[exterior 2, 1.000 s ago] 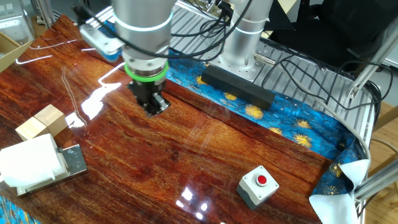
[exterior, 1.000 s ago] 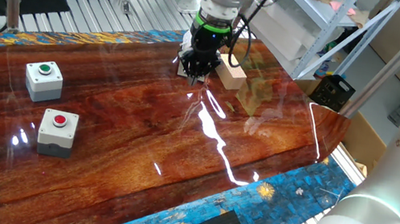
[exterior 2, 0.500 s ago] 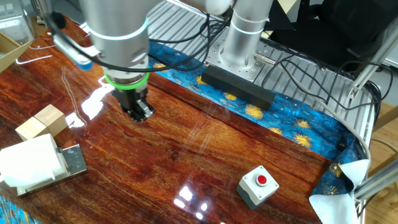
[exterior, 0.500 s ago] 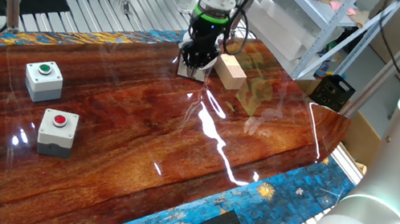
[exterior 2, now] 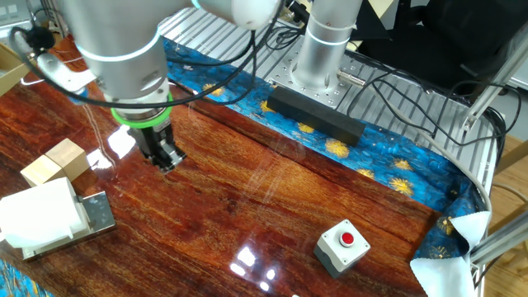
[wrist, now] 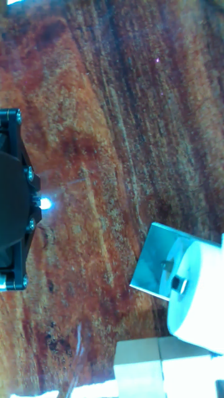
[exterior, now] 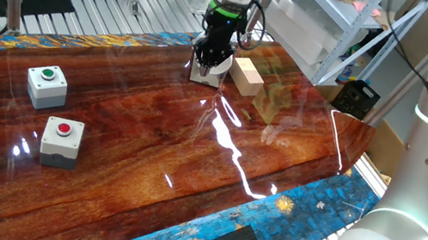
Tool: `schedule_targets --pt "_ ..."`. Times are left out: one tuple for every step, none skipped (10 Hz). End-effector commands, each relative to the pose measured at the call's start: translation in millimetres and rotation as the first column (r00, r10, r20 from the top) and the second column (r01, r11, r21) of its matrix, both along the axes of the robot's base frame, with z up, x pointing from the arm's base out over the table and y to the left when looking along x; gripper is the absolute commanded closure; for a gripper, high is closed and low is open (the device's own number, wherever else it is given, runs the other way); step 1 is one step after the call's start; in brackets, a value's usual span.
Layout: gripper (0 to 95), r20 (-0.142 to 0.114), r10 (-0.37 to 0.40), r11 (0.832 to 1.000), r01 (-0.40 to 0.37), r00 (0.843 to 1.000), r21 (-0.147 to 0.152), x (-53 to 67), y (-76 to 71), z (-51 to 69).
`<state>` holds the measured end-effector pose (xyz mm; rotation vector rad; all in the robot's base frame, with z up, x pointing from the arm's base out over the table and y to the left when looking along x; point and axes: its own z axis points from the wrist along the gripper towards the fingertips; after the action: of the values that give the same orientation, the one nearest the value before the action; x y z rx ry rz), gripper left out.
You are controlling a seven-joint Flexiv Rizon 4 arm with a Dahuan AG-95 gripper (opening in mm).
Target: Take the roll of paper down from the shelf
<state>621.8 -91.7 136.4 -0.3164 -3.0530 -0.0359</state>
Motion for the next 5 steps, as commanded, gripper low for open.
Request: schedule_targets --pt "95.0 0.006 -0.014 1.0 0.014 1.0 0.001 3.9 -4.5 0.7" --pt "95.0 0.006 -0.021 1.0 0.021 1.0 0.003 7.8 -7.6 0.9" --pt "95.0 0.009 -0.024 1.0 0.024 1.0 0.005 9.7 -9.4 -0.8" --pt "95.0 0.02 -0.024 1.0 0.024 1.0 0.001 9.7 -8.7 -3.0" --pt "95.0 0.028 -0.026 1.0 0.026 0.999 0.003 9.7 -7.9 -6.2"
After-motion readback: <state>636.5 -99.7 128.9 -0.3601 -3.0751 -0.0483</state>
